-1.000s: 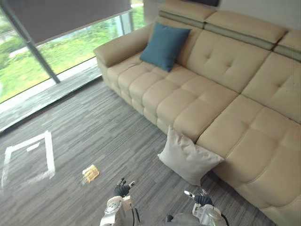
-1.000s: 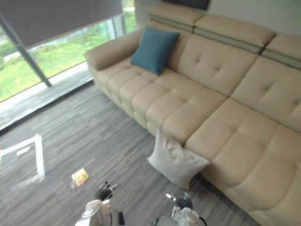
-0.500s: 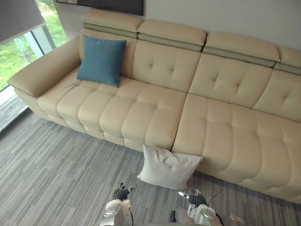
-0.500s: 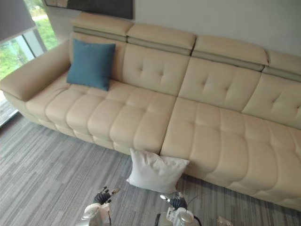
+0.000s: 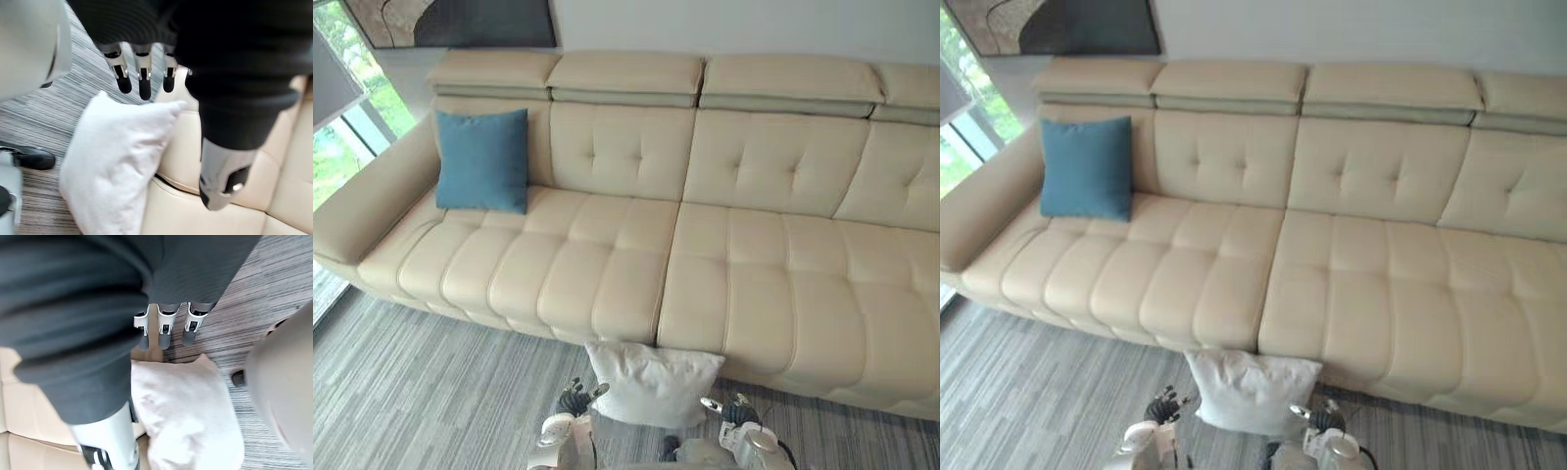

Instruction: Pick up cushions and gather them together orderly.

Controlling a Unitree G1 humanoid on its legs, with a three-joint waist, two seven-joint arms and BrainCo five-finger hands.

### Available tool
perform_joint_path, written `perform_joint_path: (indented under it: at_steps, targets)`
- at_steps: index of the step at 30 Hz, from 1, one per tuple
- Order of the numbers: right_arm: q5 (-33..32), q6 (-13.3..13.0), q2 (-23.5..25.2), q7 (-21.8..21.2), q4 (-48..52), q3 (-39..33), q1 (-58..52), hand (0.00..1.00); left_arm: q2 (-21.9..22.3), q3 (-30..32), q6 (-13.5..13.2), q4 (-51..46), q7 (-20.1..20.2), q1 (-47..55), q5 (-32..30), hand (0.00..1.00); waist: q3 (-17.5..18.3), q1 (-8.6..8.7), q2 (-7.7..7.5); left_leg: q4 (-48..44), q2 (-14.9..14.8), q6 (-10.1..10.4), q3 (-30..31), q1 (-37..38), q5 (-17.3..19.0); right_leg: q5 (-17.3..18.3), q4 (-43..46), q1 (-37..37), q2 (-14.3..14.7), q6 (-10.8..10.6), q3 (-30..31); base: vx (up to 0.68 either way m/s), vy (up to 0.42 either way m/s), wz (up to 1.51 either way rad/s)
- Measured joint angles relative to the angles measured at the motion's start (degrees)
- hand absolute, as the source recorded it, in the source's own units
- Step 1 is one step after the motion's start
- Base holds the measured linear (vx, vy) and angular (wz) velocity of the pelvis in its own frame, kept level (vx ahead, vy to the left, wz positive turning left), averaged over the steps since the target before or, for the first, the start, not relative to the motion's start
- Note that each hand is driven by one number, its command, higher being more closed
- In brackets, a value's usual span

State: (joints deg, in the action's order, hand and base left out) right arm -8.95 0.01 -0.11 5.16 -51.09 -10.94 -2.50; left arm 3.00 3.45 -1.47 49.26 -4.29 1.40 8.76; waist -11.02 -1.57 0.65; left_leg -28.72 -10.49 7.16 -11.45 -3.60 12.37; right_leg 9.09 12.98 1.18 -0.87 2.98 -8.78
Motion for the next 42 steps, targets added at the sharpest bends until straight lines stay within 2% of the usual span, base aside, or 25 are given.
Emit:
perform_joint_path:
  at_steps: [1,2,3,4,5,8,14,16,18,20,21,23,25,27,31,33,35,36,38,42]
  targets:
    - [0.0,-0.01,0.0,0.02,0.22,0.0,-0.34,0.0,0.01,0.04,0.01,0.02,-0.04,0.05,0.0,0.0,0.05,-0.03,0.09,4.08,0.64,-1.05,0.89,0.38,-0.88,0.24,0.4,-0.17,0.04,-0.4,0.48,0.22,0.113,-0.52]
    - [0.0,0.01,-0.24,0.04,0.53,-0.07,-0.67,0.0,0.22,0.06,0.03,0.6,-0.11,0.11,-0.01,0.0,0.42,-0.17,0.73,11.0,1.53,-3.14,1.65,1.4,-5.53,0.92,1.96,-0.52,0.63,-1.48,1.69,0.24,0.171,-0.59]
    - [0.13,0.28,0.04,0.09,0.52,-0.07,-0.74,0.0,0.1,0.41,0.12,1.54,-0.2,-0.04,-0.02,0.0,0.81,-0.43,0.51,13.73,1.72,-2.08,0.8,3.6,-4.82,1.6,3.66,-0.95,0.58,-2.48,3.39,0.21,0.158,-0.52]
    - [0.14,0.28,0.05,0.08,0.57,-0.08,-0.83,0.0,0.07,0.72,0.12,1.69,-0.37,-0.04,-0.02,0.0,0.96,-0.43,0.07,14.43,2.19,-2.19,0.62,3.98,-4.89,1.78,3.93,-1.09,0.19,-2.85,3.45,0.15,0.154,-0.3]
    - [0.17,0.3,0.4,0.09,0.49,-0.07,-1.16,0.0,0.08,1.15,0.12,2.54,-0.46,-0.16,-0.03,0.0,1.61,-0.28,-1.39,16.06,3.29,-2.23,-0.23,4.87,-4.88,2.07,3.81,-1.16,-0.87,-3.31,3.84,0.08,0.111,-0.08]
    - [0.17,0.32,1.22,0.22,0.39,-0.12,-1.85,0.0,0.15,1.16,0.09,2.96,-0.45,-0.16,-0.1,0.0,2.33,-0.51,-2.64,18.43,4.74,-2.54,-2.39,6.82,-5.06,2.29,3.44,-1.01,-2.18,-4.18,5.54,0.07,0.156,-0.26]
    - [-0.12,0.03,1.72,0.93,0.23,-1.31,-1.8,0.0,0.07,2.38,-0.01,3.41,-1.26,0.36,0.18,0.0,2.85,-0.68,-1.81,20.41,5.56,-2.61,-4.2,8.71,-5.03,1.64,1.59,-0.86,-2.36,-4.71,7.84,0.0,0.048,-0.19]
    - [-0.29,-0.04,1.59,1.64,-0.2,-1.31,-0.6,0.0,0.11,4.29,-0.16,3.42,-2.14,0.2,0.37,0.0,2.01,-0.96,-1.48,19.61,5.28,-3.33,-4.35,8.05,-4.47,1.58,2.46,-1.45,-2.07,-4.67,8.1,-0.04,-0.009,-0.07]
    - [-1.31,-0.34,1.15,2.66,-0.29,-1.32,0.19,0.0,0.23,6.64,-0.32,3.31,-4.02,-0.8,1.49,0.0,1.29,-0.98,-1.26,14.19,4.59,-3.94,-3.65,3.16,-2.77,1.58,5.6,-4.97,-1.92,-4.68,8.19,-0.08,-0.012,-0.03]
    - [-3.6,-0.74,-0.04,3.91,0.0,-1.36,3.25,0.0,0.1,9.38,-0.41,3.05,-6.27,-3.89,4.26,0.0,-2.3,-1.34,-0.59,4.9,3.43,-4.99,-2.8,-5.53,-0.55,1.7,11.8,-12.28,-1.63,-4.73,8.05,-0.21,0.015,0.01]
    - [-4.56,-0.88,-0.42,4.25,0.31,-1.42,3.91,0.0,0.02,9.88,-0.43,2.98,-6.87,-4.75,5.05,0.0,-3.0,-1.35,-0.39,3.15,3.04,-5.16,-2.43,-7.62,0.03,1.92,13.31,-14.2,-1.63,-5.0,7.97,-0.26,0.025,0.07]
    - [-6.98,-1.41,-2.13,5.06,1.13,-2.13,7.01,0.0,-0.51,11.63,-0.47,0.81,-8.14,-7.75,7.27,0.0,-6.4,-1.34,-0.41,-4.6,2.69,-5.42,-1.3,-16.19,3.46,4.67,20.3,-22.37,-2.09,-4.74,8.05,-0.32,0.016,0.1]
    - [-7.65,-1.52,-3.28,5.52,2.54,-2.48,9.01,0.0,-1.16,13.24,-0.52,-0.9,-8.61,-9.54,8.43,0.0,-7.44,-1.41,-0.23,-9.4,2.28,-5.51,-0.65,-22.92,5.17,5.84,24.23,-28.49,-2.18,-4.91,8.08,-0.27,0.025,0.07]
    - [-9.09,-1.75,-3.96,6.18,4.33,-2.55,10.61,0.0,-2.55,13.78,-0.56,-2.42,-9.52,-11.83,9.22,0.0,-9.08,-1.46,-0.36,-11.92,2.18,-5.63,-0.31,-27.57,5.06,5.85,26.61,-33.09,-2.52,-4.93,8.15,-0.22,0.024,0.05]
    - [-9.72,-2.0,-5.48,7.36,6.18,-5.24,16.26,0.0,-5.44,15.89,-0.71,-4.3,-10.6,-18.67,10.03,0.0,-10.06,-1.62,-0.36,-14.37,2.38,-6.12,0.01,-38.08,3.27,4.82,29.66,-43.67,-3.2,-4.62,8.07,-0.17,0.003,0.08]
    - [-9.72,-2.17,-6.07,7.42,7.74,-5.8,17.97,0.0,-6.37,15.87,-0.75,-4.78,-10.58,-21.12,10.59,0.0,-11.04,-1.59,-0.28,-14.48,2.47,-6.59,0.26,-40.32,2.43,4.21,30.03,-45.74,-3.3,-4.4,7.84,-0.08,-0.014,0.1]
    - [-9.71,-2.33,-8.93,7.62,7.93,-5.81,22.88,0.0,-8.13,15.6,-0.81,-4.82,-10.44,-26.69,11.15,0.0,-12.17,-1.52,-0.32,-15.86,2.61,-7.14,0.85,-46.51,1.14,3.7,32.17,-51.85,-3.68,-3.9,7.44,-0.1,-0.03,0.21]
    - [-9.71,-2.33,-9.33,7.66,7.97,-5.83,23.84,0.0,-8.45,15.47,-0.81,-4.81,-10.39,-27.62,11.19,0.0,-12.5,-1.54,-0.33,-16.24,2.57,-7.29,1.0,-47.4,1.02,3.54,32.68,-52.69,-3.67,-3.77,7.38,-0.08,-0.026,0.15]
    - [-9.71,-2.46,-11.61,8.05,10.36,-5.78,29.68,0.0,-10.94,13.13,-0.84,-4.85,-10.19,-33.11,11.29,0.0,-14.85,-1.51,-0.63,-18.79,2.07,-7.46,1.21,-52.88,0.44,3.34,35.56,-58.36,-3.59,-3.57,7.32,-0.07,-0.024,0.04]
    - [-9.71,-3.05,-13.82,8.34,13.12,-5.6,36.44,0.0,-12.57,10.16,-0.85,-5.38,-10.1,-39.18,11.23,0.0,-17.77,-1.49,-0.68,-22.07,1.24,-7.5,1.54,-58.84,0.37,3.35,38.75,-64.33,-3.21,-3.42,7.33,-0.03,-0.013,-0.02]
